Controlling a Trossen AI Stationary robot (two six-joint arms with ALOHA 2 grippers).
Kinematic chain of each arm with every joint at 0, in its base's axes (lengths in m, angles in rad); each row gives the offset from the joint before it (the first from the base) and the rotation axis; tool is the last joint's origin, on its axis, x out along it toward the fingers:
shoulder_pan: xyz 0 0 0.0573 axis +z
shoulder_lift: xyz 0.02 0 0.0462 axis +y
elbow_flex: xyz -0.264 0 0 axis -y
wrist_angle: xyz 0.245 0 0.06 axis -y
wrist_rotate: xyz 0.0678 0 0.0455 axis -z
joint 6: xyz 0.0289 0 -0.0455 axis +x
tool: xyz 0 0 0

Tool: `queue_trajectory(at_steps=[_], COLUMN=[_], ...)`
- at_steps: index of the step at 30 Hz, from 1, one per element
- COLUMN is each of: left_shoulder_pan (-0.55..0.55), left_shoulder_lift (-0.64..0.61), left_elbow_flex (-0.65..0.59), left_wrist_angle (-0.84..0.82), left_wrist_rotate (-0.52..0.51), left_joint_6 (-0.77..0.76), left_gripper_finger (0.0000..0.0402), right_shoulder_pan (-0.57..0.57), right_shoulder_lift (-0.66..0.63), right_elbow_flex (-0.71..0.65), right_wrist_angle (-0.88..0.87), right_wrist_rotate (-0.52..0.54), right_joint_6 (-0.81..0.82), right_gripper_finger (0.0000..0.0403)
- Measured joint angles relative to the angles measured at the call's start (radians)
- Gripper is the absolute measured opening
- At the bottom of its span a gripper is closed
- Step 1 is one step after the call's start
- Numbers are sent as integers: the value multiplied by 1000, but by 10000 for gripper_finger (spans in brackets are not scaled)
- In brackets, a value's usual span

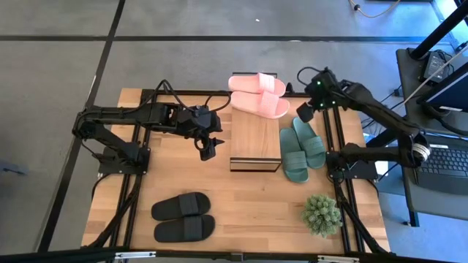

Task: Pick and place slides into the shelf
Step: Put the pink slide on the shelf

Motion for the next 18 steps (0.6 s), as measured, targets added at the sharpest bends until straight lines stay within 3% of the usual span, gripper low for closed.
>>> queue_trajectory(at_steps=[18], left_shoulder_pan=[0], left_shoulder_lift=[0], left_elbow_flex=[0], left_wrist_angle=[0], left_wrist_rotate=[0], left_joint_6=[-3], left_gripper_finger=[195], right_shoulder_pan=[85], right_shoulder_lift=[103], right_elbow_flex=[-45], right_wrist_angle=[153], right_wrist_rotate=[0], right_joint_6=[30], right_gripper_finger=[239])
